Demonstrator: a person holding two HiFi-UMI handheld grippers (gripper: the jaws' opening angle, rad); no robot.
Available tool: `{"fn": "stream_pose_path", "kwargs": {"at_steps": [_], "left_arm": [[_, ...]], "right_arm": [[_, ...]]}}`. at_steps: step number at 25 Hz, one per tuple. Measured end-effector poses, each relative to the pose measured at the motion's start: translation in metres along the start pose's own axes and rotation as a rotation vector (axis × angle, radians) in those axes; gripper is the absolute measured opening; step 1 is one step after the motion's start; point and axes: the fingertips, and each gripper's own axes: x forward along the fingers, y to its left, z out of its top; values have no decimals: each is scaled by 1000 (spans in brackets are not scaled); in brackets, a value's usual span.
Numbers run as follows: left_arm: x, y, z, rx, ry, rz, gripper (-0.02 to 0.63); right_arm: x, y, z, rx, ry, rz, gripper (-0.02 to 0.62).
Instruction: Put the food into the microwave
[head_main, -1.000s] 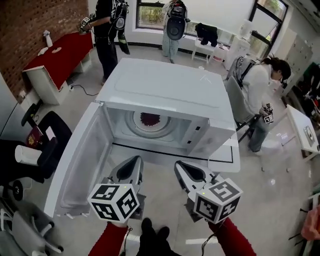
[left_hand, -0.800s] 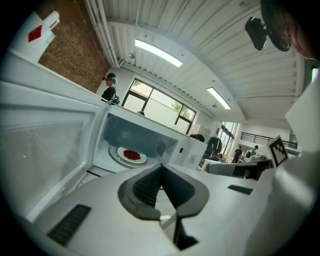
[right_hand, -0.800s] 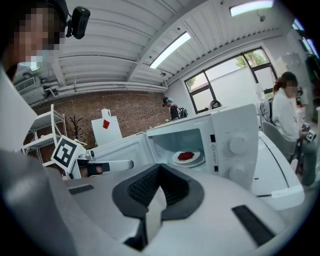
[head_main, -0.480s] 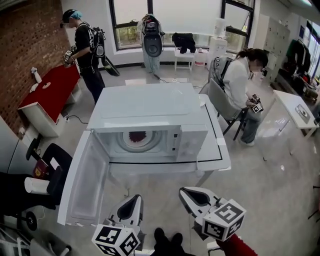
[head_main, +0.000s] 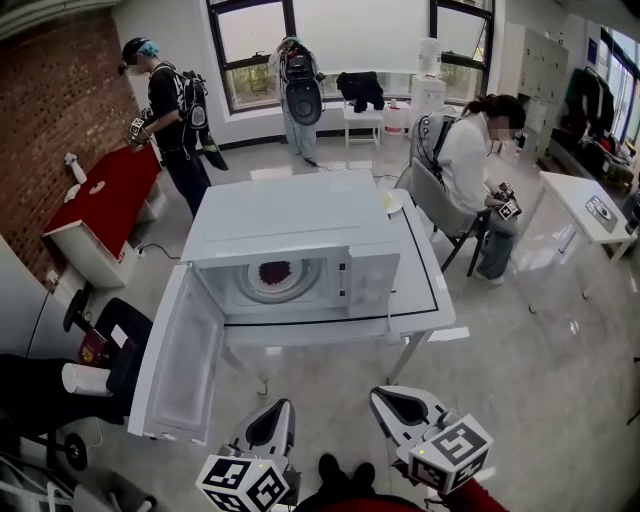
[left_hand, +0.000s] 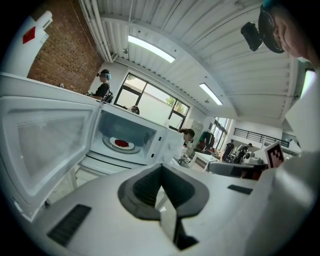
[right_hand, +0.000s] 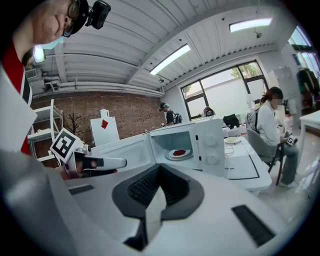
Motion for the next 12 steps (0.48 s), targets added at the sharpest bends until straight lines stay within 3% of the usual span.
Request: {"fn": "stream_pose_path", "kwargs": {"at_steps": [7,12], "left_arm": [[-4,-17,-1,-10,-26,-22,9],[-10,-23,-12,7,3,-49,8]], "right_arm": [[-18,-5,-8,-24,-37,-28,12],[-30,0,-12,-14,-75,-59,12]]}}
